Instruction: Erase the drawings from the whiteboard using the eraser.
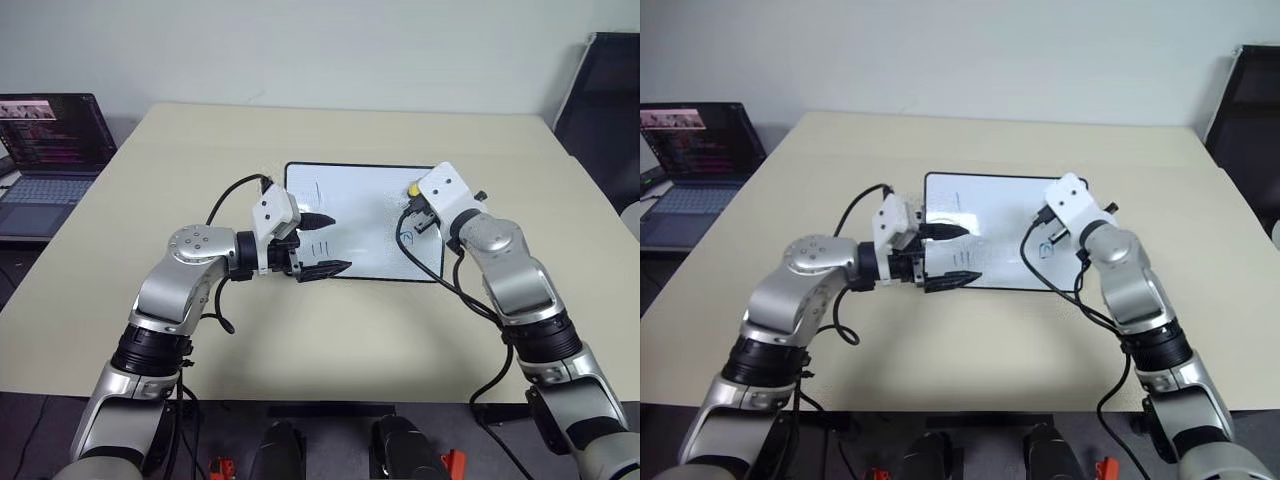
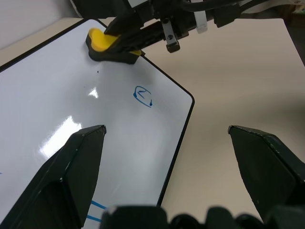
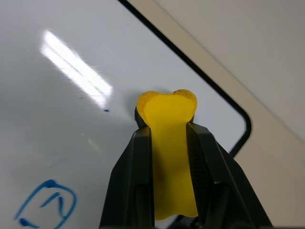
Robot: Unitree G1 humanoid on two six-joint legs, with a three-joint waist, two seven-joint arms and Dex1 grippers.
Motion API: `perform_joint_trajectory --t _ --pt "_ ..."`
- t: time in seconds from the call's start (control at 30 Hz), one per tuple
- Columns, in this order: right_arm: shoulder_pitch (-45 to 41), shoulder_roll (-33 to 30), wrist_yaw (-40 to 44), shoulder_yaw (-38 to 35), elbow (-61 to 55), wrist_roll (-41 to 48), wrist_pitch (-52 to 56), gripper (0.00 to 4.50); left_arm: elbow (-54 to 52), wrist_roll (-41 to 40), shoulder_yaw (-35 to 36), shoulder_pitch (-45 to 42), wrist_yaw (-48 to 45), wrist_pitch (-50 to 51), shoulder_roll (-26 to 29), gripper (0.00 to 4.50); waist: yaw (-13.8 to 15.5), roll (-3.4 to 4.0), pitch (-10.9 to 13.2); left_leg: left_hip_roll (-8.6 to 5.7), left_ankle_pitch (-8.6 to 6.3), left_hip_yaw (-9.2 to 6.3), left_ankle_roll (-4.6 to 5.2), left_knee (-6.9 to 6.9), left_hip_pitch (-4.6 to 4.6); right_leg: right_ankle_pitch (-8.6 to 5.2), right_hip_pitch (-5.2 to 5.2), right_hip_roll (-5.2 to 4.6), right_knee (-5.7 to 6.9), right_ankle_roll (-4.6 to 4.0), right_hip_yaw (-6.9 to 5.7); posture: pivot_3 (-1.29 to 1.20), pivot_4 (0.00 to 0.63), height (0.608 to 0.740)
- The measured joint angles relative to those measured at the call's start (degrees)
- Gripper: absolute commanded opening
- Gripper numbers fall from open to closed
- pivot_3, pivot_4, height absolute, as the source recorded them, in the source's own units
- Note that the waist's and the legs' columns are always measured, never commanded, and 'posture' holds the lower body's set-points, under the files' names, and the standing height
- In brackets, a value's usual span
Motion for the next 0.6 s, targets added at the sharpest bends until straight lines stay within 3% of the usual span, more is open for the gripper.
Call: perform_joint_trajectory --t 0.37,0.6 --pt "1.84 1.56 -0.39 1.49 -2.13 -0.72 0.52 0.54 -0.11 -0.06 0.42 1.75 0.18 0.04 0.05 4.5 0.05 0.0 0.0 -0.01 0.0 0.01 0.0 0.03 -0.02 -0.01 -0.01 -0.02 -0.01 -0.02 0.01 0.0 0.15 0.74" --pt "4.97 4.36 -1.8 -8.75 -9.04 4.4 0.69 0.51 -0.48 -1.7 4.66 6.8 1.26 0.17 1.42 4.5 0.15 0.01 0.03 0.0 0.0 0.0 0.0 -0.22 -0.14 0.09 -0.2 -0.01 -0.02 0.25 -0.02 0.0 0.15 0.74"
